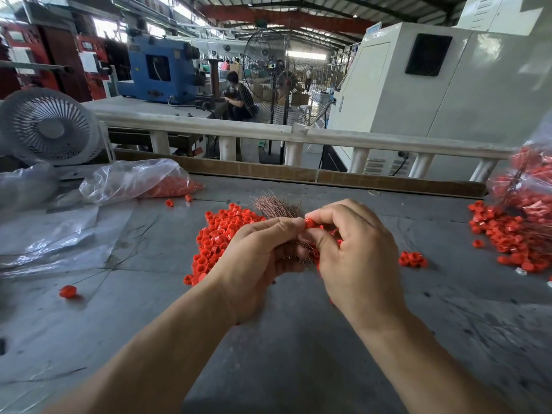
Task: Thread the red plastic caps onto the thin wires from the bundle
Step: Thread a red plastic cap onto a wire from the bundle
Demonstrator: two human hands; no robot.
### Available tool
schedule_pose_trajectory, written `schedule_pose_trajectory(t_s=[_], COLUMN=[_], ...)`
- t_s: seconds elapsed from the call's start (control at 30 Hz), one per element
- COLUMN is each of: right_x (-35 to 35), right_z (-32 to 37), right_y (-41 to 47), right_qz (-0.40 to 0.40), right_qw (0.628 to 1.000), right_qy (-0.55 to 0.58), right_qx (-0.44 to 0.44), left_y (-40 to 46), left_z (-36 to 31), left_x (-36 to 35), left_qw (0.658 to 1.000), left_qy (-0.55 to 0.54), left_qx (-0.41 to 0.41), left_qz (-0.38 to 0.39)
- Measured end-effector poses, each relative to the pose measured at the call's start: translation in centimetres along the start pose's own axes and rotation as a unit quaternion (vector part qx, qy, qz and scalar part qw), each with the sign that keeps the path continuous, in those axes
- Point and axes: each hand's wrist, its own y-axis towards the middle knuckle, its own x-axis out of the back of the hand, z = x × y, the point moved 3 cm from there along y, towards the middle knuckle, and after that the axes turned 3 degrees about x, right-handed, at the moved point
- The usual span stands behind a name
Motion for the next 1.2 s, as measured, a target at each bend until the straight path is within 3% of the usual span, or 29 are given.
schedule_pose_trajectory(t_s=[0.4, 0.73, 1.2], right_x=[0.0, 0.2, 0.3], right_z=[0.4, 0.2, -0.2], right_y=[0.0, 0.0, 0.2], right_qz=[0.014, 0.034, 0.021], right_qw=[1.0, 0.998, 0.999], right_qy=[-0.005, -0.045, 0.005], right_qx=[0.001, 0.012, 0.029], left_y=[-0.1, 0.0, -0.3], left_z=[-0.1, -1.0, -1.5], left_x=[-0.3, 0.5, 0.5], left_qw=[1.0, 0.983, 0.977], left_qy=[-0.008, 0.106, 0.115], left_qx=[0.01, -0.141, -0.173], left_qz=[0.003, -0.057, -0.048])
